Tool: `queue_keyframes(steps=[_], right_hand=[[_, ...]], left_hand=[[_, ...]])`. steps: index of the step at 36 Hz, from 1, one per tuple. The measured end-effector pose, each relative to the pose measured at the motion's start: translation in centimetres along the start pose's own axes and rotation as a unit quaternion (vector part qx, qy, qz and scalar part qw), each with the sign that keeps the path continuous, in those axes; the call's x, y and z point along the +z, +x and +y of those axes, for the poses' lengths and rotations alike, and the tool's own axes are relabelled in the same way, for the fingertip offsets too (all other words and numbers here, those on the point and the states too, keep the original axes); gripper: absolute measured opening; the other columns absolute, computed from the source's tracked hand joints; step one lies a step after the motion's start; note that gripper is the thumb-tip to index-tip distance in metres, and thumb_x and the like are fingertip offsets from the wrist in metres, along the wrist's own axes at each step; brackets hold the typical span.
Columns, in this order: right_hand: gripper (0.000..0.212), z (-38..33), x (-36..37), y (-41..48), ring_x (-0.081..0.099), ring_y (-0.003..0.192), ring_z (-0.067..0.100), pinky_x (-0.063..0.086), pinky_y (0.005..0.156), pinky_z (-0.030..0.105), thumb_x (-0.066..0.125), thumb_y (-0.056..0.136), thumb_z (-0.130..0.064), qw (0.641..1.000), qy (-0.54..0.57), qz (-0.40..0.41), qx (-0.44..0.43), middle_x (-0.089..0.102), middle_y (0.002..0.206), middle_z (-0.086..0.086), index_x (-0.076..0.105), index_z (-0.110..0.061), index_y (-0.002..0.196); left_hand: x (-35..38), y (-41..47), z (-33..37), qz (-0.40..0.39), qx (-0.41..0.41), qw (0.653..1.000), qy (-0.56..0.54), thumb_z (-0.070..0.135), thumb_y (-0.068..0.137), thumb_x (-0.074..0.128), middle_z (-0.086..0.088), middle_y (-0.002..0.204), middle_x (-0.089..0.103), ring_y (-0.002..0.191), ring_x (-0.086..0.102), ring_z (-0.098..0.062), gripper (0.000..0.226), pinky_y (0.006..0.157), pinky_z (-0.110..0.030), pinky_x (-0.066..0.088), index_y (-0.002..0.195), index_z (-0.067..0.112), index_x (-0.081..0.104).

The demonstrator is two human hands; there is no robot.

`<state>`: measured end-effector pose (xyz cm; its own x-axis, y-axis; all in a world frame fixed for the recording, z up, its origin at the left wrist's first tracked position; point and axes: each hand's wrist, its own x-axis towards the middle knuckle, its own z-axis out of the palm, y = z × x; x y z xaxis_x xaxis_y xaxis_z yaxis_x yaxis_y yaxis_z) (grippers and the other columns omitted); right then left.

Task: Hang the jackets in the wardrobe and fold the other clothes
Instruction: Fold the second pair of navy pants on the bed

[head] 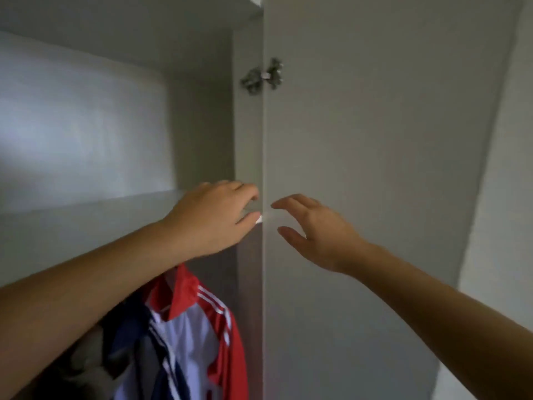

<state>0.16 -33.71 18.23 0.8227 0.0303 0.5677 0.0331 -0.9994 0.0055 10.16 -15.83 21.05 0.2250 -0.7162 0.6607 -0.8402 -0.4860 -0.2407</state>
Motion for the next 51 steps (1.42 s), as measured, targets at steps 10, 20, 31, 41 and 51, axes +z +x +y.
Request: queue_keyframes(steps=[10, 20, 31, 41, 51], right_hand=[[0.029, 9.8, -9.4, -28.9, 0.055, 0.105, -0.002, 0.052, 0.083, 0.031, 0.051, 0.095, -0.031, 0.944, -0.002, 0.135, 0.301, 0.054, 0.122, -0.020, 0.051, -0.032, 0.124], [0.026, 14.8, -15.1, -55.6, 0.060, 0.095, 0.001, 0.054, 0.082, 0.035, 0.056, 0.092, -0.016, 0.781, -0.066, 0.243, 0.571, 0.060, 0.113, -0.014, 0.059, -0.024, 0.116], [0.022, 23.0, -23.8, -76.2, 0.057, 0.090, -0.010, 0.047, 0.071, 0.007, 0.053, 0.094, -0.014, 0.622, -0.166, 0.300, 0.704, 0.058, 0.103, -0.018, 0.061, -0.024, 0.112], [0.018, 29.4, -27.4, -90.3, 0.054, 0.090, -0.008, 0.044, 0.073, 0.007, 0.054, 0.095, -0.016, 0.494, -0.152, 0.292, 0.805, 0.057, 0.105, -0.017, 0.061, -0.025, 0.110], [0.019, 37.8, -30.1, -106.1, 0.054, 0.089, -0.006, 0.039, 0.059, 0.006, 0.052, 0.095, -0.019, 0.416, -0.069, 0.303, 0.855, 0.059, 0.104, -0.016, 0.060, -0.029, 0.109]], left_hand=[[5.0, 2.5, 31.0, 0.068, 0.083, 0.907, -0.407, 0.032, 0.093, 0.054, 0.015, 0.101, 0.067, 0.094, 0.062, -0.004, 0.017, 0.073, -0.015, 0.042, 0.105, 0.023, 0.061], [8.2, 3.4, 61.3, -0.069, 0.202, 0.742, -0.635, 0.029, 0.094, 0.053, 0.015, 0.097, 0.067, 0.089, 0.061, 0.002, 0.015, 0.079, -0.021, 0.053, 0.103, 0.023, 0.063], [11.0, 2.6, 90.1, -0.260, 0.325, 0.581, -0.699, 0.029, 0.094, 0.055, 0.015, 0.091, 0.066, 0.084, 0.061, 0.002, 0.009, 0.072, -0.003, 0.045, 0.099, 0.027, 0.062], [12.4, 4.4, 109.6, -0.403, 0.379, 0.507, -0.662, 0.023, 0.092, 0.057, 0.015, 0.083, 0.065, 0.079, 0.059, 0.007, 0.009, 0.065, -0.004, 0.042, 0.090, 0.029, 0.062], [14.8, 5.6, 128.4, -0.457, 0.365, 0.525, -0.618, 0.015, 0.089, 0.059, 0.012, 0.074, 0.065, 0.073, 0.058, 0.006, 0.017, 0.061, -0.002, 0.039, 0.078, 0.028, 0.061]])
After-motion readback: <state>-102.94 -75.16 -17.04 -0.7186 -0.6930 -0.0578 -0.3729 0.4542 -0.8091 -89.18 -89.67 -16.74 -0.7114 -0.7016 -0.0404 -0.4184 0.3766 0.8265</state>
